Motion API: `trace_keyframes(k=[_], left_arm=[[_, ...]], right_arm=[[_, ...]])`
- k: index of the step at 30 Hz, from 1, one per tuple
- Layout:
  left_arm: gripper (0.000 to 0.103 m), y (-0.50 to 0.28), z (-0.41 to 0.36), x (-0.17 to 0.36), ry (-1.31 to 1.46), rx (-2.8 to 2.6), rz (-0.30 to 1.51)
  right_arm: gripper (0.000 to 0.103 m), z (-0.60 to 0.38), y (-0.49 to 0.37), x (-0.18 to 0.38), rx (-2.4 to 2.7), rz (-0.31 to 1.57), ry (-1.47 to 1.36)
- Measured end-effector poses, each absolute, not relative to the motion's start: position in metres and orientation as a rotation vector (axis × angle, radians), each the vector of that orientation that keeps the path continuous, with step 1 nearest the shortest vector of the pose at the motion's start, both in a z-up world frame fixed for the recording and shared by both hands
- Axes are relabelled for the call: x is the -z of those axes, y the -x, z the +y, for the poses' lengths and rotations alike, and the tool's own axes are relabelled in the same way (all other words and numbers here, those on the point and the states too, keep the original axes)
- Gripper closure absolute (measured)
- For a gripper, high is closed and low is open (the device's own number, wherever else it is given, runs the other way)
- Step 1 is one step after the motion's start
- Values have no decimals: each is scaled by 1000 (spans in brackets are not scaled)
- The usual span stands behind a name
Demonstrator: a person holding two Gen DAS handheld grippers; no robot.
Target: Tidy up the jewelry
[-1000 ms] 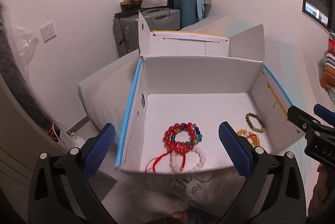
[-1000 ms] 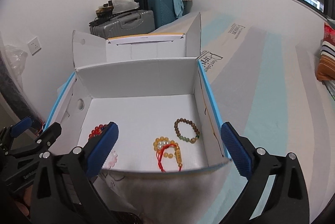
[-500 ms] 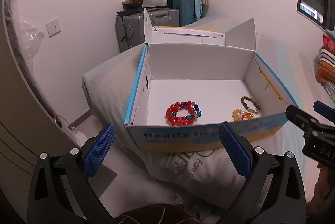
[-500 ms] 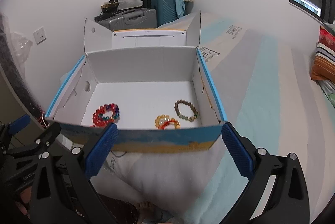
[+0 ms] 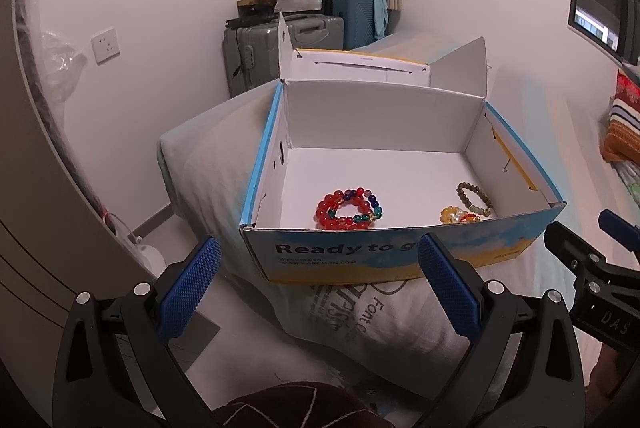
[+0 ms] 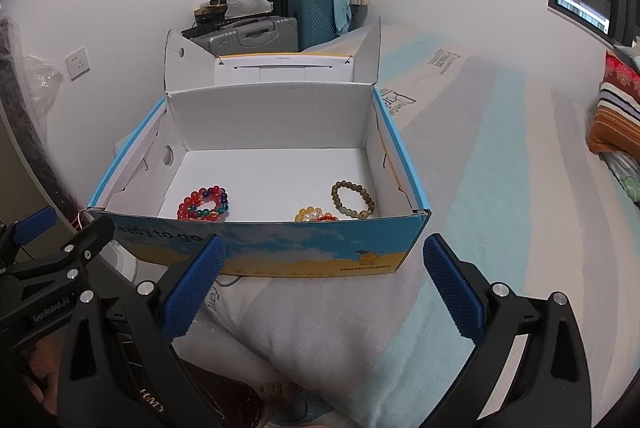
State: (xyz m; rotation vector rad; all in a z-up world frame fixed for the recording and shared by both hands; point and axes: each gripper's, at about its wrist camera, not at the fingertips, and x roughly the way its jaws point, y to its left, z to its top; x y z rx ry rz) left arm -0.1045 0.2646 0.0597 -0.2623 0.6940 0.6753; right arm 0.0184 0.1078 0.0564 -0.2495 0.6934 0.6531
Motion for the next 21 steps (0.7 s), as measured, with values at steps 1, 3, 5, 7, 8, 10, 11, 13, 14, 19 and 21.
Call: trace_keyframes(k=[1, 3, 5, 7, 8, 10, 11, 13, 14, 19, 21], left_arm=[[6, 104, 265, -60, 264, -672, 696], [6, 102, 265, -59, 261, -664, 705], [6, 101, 264, -58, 256, -656, 711], [6, 98, 261, -56, 242, -654, 722], [6, 98, 261, -56, 237, -653, 724], [6, 97, 260, -55, 239, -652, 724], [6, 97, 259, -55, 237, -654, 720], [6, 97, 259, -55, 230, -665, 717], [6, 97, 259, -54, 227, -667, 716], [6, 96, 257, -53, 233, -651, 720], [6, 97, 257, -54, 233, -648, 717]], right_arm=[[8, 108, -18, -56, -652, 693, 250], [8, 108, -18, -55, -653, 695, 252], [8, 109, -17, -55, -653, 695, 255], [8, 110, -18, -55, -655, 699, 258], [8, 110, -18, -55, -654, 700, 258], [8, 111, -18, -54, -652, 701, 258], [8, 111, -19, -54, -652, 702, 258], [8, 111, -18, -54, -651, 702, 259], [8, 111, -18, -54, -652, 703, 258], [8, 111, -19, -54, -649, 706, 260], [8, 111, -20, -53, -647, 708, 258]])
